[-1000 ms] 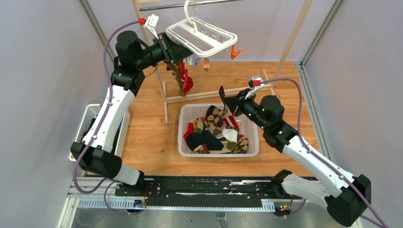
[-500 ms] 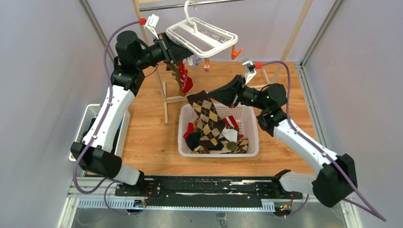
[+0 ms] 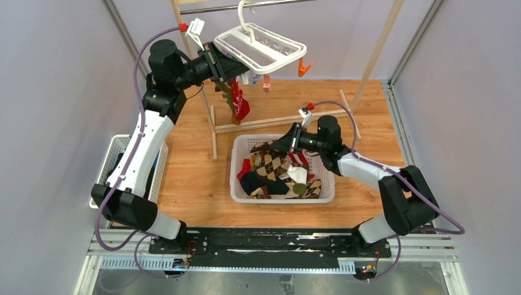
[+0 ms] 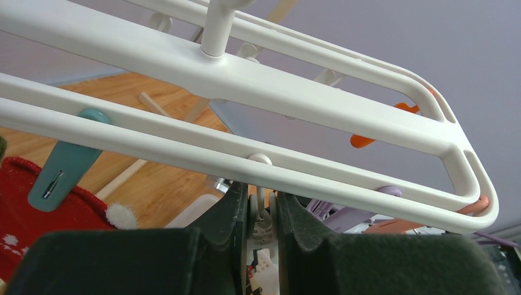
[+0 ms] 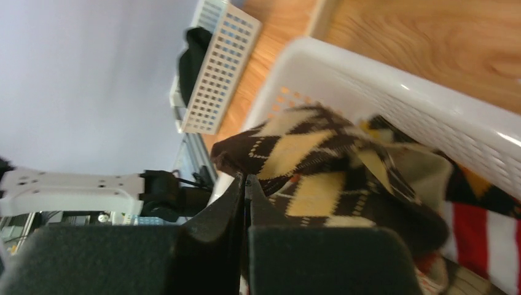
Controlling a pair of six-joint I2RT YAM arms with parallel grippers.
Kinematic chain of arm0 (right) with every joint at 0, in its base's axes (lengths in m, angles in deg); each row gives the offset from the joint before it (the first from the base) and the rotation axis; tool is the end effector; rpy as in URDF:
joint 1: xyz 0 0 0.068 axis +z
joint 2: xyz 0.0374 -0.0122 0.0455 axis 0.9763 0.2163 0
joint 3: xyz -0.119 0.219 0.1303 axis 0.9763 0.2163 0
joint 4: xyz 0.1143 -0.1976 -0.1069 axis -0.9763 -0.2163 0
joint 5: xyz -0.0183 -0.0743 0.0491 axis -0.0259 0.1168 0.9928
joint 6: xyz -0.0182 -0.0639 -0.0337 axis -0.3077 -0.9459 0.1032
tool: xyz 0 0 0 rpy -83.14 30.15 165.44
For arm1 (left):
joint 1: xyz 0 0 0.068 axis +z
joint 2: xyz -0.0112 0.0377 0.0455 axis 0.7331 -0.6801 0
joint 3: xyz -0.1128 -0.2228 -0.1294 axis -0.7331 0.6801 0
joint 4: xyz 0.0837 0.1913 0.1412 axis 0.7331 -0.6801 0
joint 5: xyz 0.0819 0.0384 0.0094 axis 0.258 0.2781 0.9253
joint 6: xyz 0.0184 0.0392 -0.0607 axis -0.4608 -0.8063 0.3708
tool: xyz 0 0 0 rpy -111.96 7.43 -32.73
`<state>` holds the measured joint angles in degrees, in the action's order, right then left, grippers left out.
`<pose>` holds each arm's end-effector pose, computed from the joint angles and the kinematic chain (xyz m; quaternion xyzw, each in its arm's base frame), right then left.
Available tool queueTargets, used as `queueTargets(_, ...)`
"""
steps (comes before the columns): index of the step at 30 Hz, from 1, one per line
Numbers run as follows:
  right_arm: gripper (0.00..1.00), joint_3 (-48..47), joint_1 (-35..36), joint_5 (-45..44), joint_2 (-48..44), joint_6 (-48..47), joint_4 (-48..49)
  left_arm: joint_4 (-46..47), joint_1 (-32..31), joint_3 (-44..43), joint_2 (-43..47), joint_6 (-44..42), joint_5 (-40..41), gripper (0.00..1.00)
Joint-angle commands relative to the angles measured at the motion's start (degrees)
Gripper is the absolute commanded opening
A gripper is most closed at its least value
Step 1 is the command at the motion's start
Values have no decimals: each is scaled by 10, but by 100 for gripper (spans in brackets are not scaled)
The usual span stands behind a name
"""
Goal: Clip the socks to the hanger
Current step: Adjust the sock at the center of the board.
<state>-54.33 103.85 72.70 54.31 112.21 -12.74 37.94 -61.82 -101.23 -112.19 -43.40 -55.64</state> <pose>0.2711 0.1812 0.2651 -0.1011 0.7263 0.5943 0.3304 0.3086 -0.1255 0.4955 0.1070 0.6774 -0.5516 0.4748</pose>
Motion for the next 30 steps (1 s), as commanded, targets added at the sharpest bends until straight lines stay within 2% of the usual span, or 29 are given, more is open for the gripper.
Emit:
queueTargets(1, 0, 6, -6, -41, 22, -74, -62, -10, 0, 3, 6, 8, -32, 0)
queueTargets(7, 0, 25, -5, -115, 17, -135, -43, -9, 0, 4, 2, 8, -31, 0)
queueTargets(9, 8, 31, -5, -113, 18, -148, -16, -9, 0, 3, 0, 9, -32, 0)
queueTargets(12, 26, 37, -3, -84, 12, -198, 14, -10, 1, 1, 0, 8, -31, 0)
queueTargets(15, 41, 27, -1, -54, -1, -298, -20, -10, 1, 2, 0, 8, -32, 0)
queueTargets(20, 48, -4, -1, -38, -31, -490, -124, -8, 1, 7, 0, 9, -30, 0)
queueTargets(22, 53, 0, 3, -69, -63, -603, -164, -7, 1, 6, 0, 12, -31, 0)
queueTargets(25, 70, 18, 12, -116, -89, -718, -157, -3, 1, 8, -3, 17, -32, 0)
queueTargets(30, 73, 0, 36, -135, -94, -836, -199, -5, 1, 7, -2, 13, -34, 0)
